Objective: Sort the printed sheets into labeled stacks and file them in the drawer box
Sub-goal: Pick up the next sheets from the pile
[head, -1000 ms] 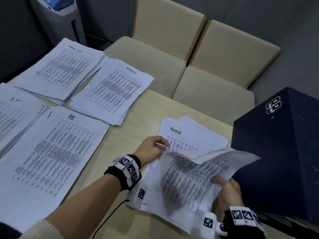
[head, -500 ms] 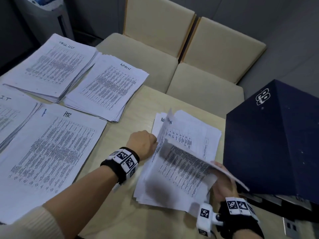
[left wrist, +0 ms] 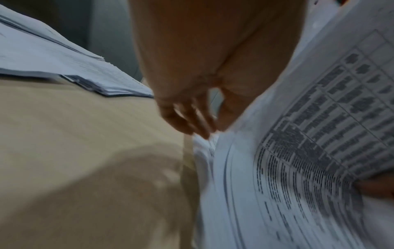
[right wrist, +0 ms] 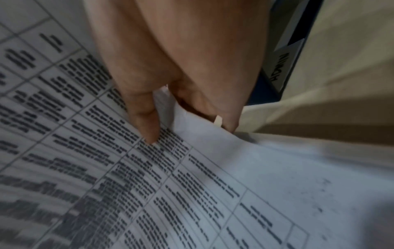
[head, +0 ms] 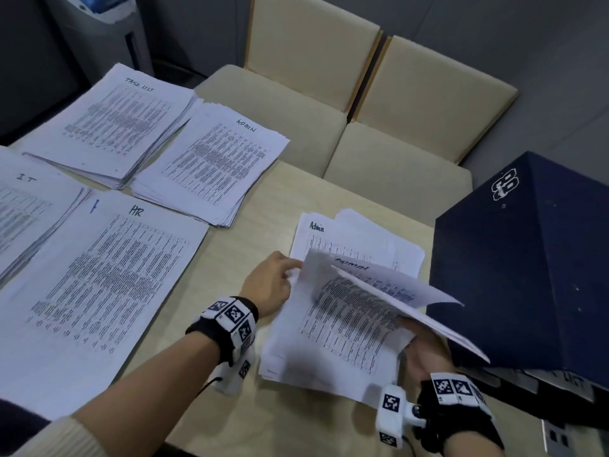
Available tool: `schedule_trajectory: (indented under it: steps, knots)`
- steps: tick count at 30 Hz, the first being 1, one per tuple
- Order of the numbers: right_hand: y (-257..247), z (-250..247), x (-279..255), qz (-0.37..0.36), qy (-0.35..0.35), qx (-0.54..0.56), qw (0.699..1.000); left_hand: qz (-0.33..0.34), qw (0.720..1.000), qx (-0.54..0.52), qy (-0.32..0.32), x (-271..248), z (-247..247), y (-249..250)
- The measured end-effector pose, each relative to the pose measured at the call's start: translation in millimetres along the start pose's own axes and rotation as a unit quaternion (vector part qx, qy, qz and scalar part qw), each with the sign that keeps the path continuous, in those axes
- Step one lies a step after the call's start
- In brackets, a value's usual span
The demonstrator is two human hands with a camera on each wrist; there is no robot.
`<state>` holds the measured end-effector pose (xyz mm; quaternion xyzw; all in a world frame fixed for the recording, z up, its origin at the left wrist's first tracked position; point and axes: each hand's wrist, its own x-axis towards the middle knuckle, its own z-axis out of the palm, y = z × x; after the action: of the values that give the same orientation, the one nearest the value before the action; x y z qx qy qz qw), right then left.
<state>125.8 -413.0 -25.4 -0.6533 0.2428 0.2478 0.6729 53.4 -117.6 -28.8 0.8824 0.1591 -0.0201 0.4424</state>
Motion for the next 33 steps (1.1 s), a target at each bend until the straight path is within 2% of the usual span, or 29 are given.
schedule_trajectory:
  steps: [2, 3, 5, 9, 11, 13, 16, 19, 21, 22, 24, 26, 27, 29, 30, 32, 33]
  knots:
    - [-1, 0, 3, -0.031, 0.041, 0.019, 0.998, -0.118, 0.990, 0.064, 0.050, 1, 8, -1]
    - [-3, -1, 2, -0.048, 0.059, 0.024, 0.997, -0.162, 0.982, 0.087, 0.048, 1, 10, 0]
    - [-6, -4, 3, -0.056, 0.066, 0.032, 0.996, -0.183, 0.977, 0.108, 0.028, 0, 13, 2]
    - [-10, -7, 4, -0.037, 0.052, 0.014, 0.998, -0.102, 0.982, 0.159, 0.031, 0, 11, 8]
    - [-12, -6, 5, -0.032, 0.059, 0.021, 0.997, -0.022, 0.992, 0.124, 0.016, 1, 8, 10]
    - [-13, -7, 5, -0.015, 0.047, 0.043, 0.998, 0.035, 0.998, 0.044, 0.020, 0, 6, 14]
    - [-13, -5, 6, 0.033, 0.042, 0.057, 0.997, 0.049, 0.996, -0.065, 0.029, -4, 6, 17]
    - [-13, -4, 7, 0.022, 0.035, 0.045, 0.998, 0.037, 0.990, -0.138, -0.022, -6, 5, 20]
    - [-17, -1, 3, 0.000, 0.036, 0.045, 0.998, 0.011, 0.990, -0.140, -0.023, -5, 6, 21]
    - [-17, -1, 3, -0.011, 0.039, 0.035, 0.999, -0.014, 0.994, -0.111, 0.006, -3, 9, 20]
    - [-20, -1, 4, -0.011, 0.052, 0.013, 0.998, -0.106, 0.992, -0.018, 0.059, 2, 14, 14]
    - [-19, -2, 8, -0.011, 0.058, 0.009, 0.998, -0.188, 0.979, 0.065, 0.044, 3, 16, 11]
    - [-19, -2, 7, -0.010, 0.057, 0.008, 0.998, -0.188, 0.977, 0.091, 0.038, 1, 17, 13]
    - [-20, 0, 10, -0.014, 0.063, 0.016, 0.998, -0.099, 0.988, 0.091, 0.069, -1, 19, 17]
    - [-21, 1, 12, -0.023, 0.055, 0.030, 0.998, -0.041, 0.995, 0.059, 0.063, -3, 17, 25]
    - [-26, 5, 11, -0.043, 0.011, 0.066, 0.997, 0.021, 0.999, -0.012, -0.021, -4, 12, 42]
    - [-32, 10, 7, -0.048, -0.005, 0.082, 0.995, 0.022, 0.998, -0.029, -0.055, 0, 10, 49]
